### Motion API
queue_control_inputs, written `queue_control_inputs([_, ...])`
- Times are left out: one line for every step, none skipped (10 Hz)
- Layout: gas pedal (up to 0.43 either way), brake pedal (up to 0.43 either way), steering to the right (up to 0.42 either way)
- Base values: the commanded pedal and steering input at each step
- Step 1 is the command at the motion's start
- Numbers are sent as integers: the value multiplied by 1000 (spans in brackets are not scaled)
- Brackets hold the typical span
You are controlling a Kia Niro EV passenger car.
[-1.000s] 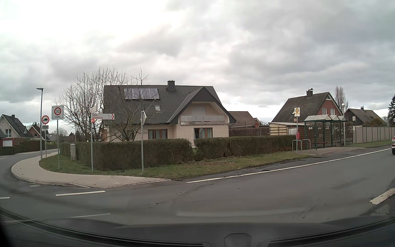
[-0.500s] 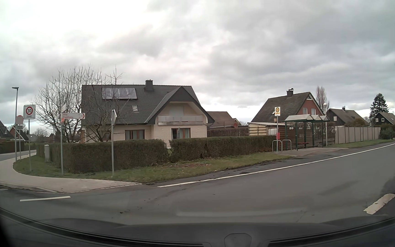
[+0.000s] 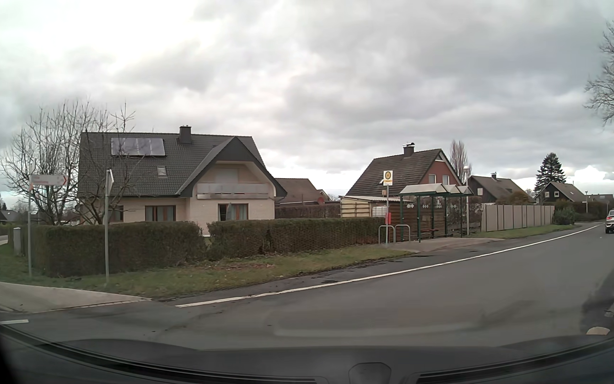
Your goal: Follow the waypoints while adhering to traffic rules and regulations
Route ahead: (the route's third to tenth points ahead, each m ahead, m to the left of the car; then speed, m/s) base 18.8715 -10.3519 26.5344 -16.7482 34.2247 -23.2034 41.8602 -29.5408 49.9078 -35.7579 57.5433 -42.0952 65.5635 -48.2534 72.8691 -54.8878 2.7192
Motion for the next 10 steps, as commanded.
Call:
queue_control_inputs([331, 0, 350])
queue_control_inputs([331, 0, 342])
queue_control_inputs([398, 0, 345])
queue_control_inputs([449, 0, 354])
queue_control_inputs([480, 0, 359])
queue_control_inputs([488, 0, 364])
queue_control_inputs([500, 0, 370])
queue_control_inputs([500, 0, 372])
queue_control_inputs([512, 0, 373])
queue_control_inputs([512, 0, 375])
